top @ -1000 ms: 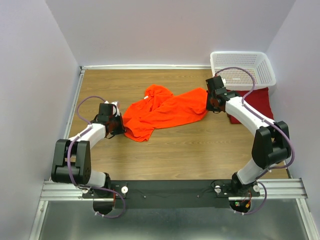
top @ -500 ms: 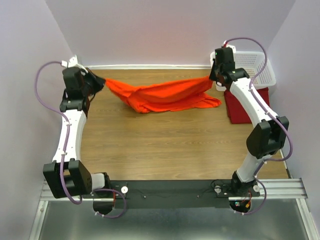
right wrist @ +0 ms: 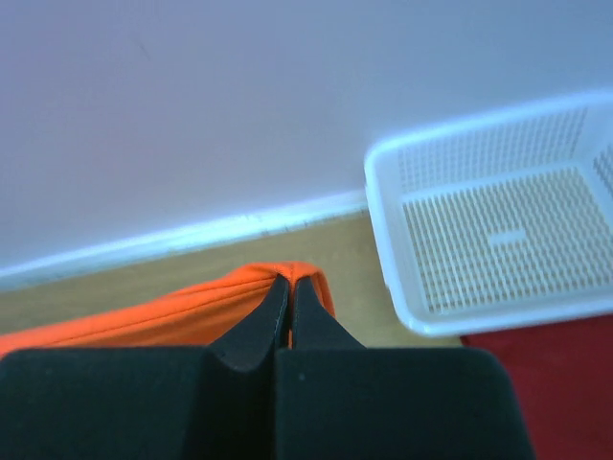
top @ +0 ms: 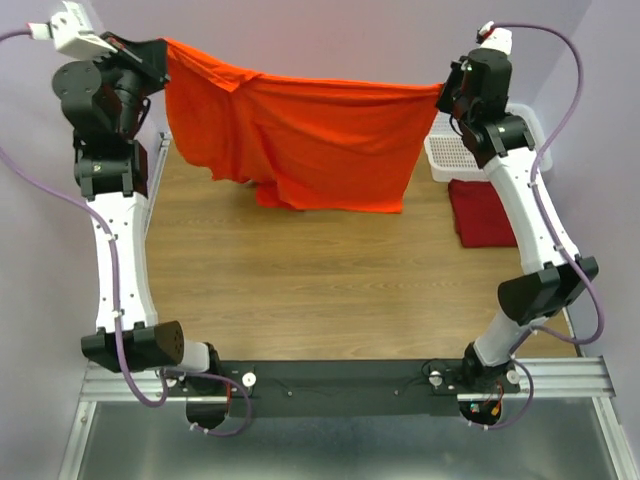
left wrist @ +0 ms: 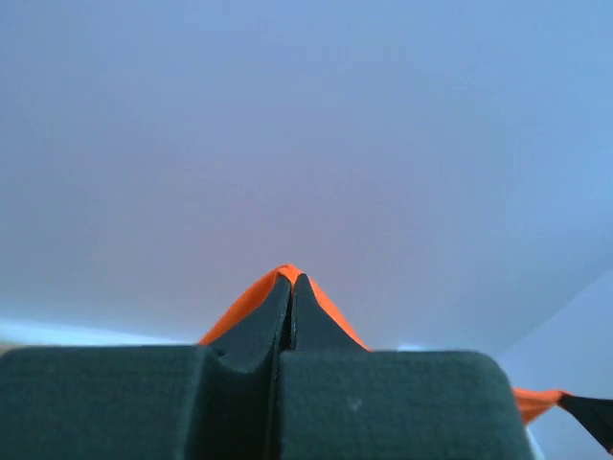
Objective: Fold and stack the t-shirts
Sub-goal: Flatten the tshirt out
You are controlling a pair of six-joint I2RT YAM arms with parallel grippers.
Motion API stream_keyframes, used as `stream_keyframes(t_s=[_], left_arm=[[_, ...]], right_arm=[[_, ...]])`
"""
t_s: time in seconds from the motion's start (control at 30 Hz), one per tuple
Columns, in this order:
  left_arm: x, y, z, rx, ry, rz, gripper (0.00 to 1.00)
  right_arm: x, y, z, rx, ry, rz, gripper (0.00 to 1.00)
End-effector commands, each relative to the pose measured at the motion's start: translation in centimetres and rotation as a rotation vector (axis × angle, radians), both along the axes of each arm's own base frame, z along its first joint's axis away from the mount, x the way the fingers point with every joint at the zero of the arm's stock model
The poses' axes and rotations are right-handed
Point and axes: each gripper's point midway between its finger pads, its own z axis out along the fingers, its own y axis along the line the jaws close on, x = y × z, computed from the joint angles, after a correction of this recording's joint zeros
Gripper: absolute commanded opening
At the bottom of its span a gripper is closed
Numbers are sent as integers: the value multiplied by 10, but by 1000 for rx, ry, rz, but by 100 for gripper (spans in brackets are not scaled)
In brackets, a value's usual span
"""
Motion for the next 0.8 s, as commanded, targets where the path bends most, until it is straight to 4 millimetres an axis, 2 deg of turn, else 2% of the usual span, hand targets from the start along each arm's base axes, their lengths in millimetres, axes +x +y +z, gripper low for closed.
stream_keyframes(t_s=[0.0,0.03,0.07,0.1,0.13,0.17,0.2,0.23,0.3,0.33,0.37,0.4,0.43,0.47,0.53,0.6,0.63,0.77], left_arm=[[-40,17,80,70,-181,121,0],[-56,17,96,86,-216,137,0],[-65,21,103,111,-230,173,0],[-87,22,113,151,-251,201,0],[-99,21,118,167,-263,216,0],[-109,23,122,184,-273,238,0],[-119,29,121,187,-260,278,0],[-141,30,134,222,-292,311,0],[-159,36,140,235,-289,368,0],[-180,35,155,248,-334,392,0],[-192,34,163,254,-355,403,0],[-209,37,173,265,-379,444,0],[-211,38,173,270,-378,450,0],[-222,34,180,278,-406,447,0],[-227,32,185,289,-421,447,0],[-222,26,184,312,-424,415,0],[-214,26,180,320,-406,410,0],[-182,27,162,344,-348,390,0]], right_arm=[[-17,-8,84,-44,-201,26,1],[-23,-8,87,-53,-208,36,0],[-38,-13,97,-75,-227,46,1],[-58,-17,114,-94,-265,55,1],[-71,-21,123,-108,-288,58,1],[-82,-25,129,-123,-306,59,1],[-86,-26,123,-144,-306,67,1],[-112,-34,144,-171,-366,64,1],[-134,-41,158,-204,-423,66,1],[-138,-42,152,-220,-418,67,1],[-146,-45,156,-243,-436,66,1],[-162,-49,168,-250,-476,70,0],[-168,-49,173,-262,-493,74,1],[-174,-50,177,-280,-509,80,1],[-185,-50,185,-289,-536,93,1],[-188,-46,186,-296,-546,124,1],[-191,-45,188,-296,-554,133,1],[-183,-43,175,-310,-522,138,1]])
